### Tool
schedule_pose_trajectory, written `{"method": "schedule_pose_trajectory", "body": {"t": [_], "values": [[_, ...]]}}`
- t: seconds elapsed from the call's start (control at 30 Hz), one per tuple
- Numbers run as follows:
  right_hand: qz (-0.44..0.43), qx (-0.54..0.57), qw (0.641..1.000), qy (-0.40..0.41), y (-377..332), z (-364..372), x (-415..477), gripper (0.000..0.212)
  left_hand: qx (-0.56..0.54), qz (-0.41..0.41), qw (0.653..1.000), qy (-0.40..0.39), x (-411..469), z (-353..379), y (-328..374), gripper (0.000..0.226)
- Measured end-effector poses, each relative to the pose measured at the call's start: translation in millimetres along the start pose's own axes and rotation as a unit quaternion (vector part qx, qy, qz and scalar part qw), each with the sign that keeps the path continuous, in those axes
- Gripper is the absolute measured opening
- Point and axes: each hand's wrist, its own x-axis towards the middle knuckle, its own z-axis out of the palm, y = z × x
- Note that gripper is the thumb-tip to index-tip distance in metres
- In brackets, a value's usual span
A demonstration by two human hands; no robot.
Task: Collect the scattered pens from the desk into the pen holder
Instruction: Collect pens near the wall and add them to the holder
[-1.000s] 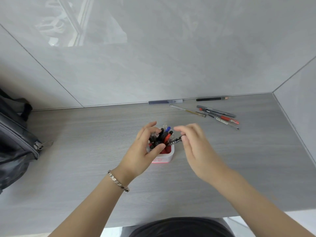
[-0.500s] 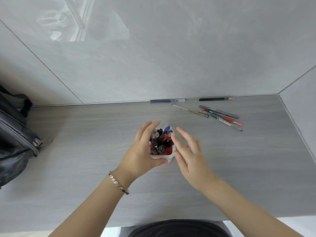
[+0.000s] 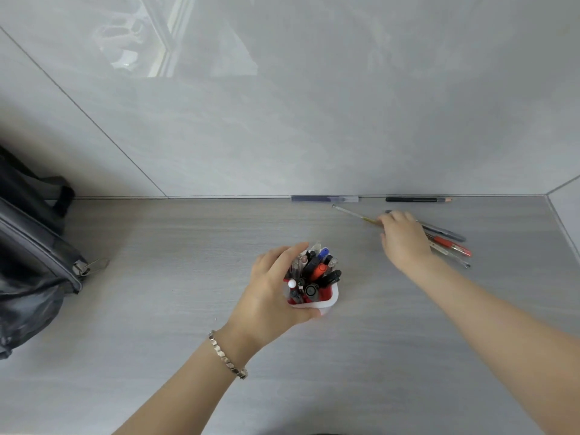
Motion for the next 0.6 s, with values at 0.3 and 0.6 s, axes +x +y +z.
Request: {"method": "schedule_pose_trajectory", "body": {"t": [0.3, 0.6], "values": [[-0.103, -0.003, 0.995, -0.016, -47, -22, 45, 0.022, -0.002, -0.052, 0.997, 0.054, 11, -22, -20, 0.092], [-0.111, -0.077, 0.991, -0.019, -53, 2, 50, 0.026, -0.011, -0.038, 0.998, 0.041, 14, -24, -24, 0.086]]}}
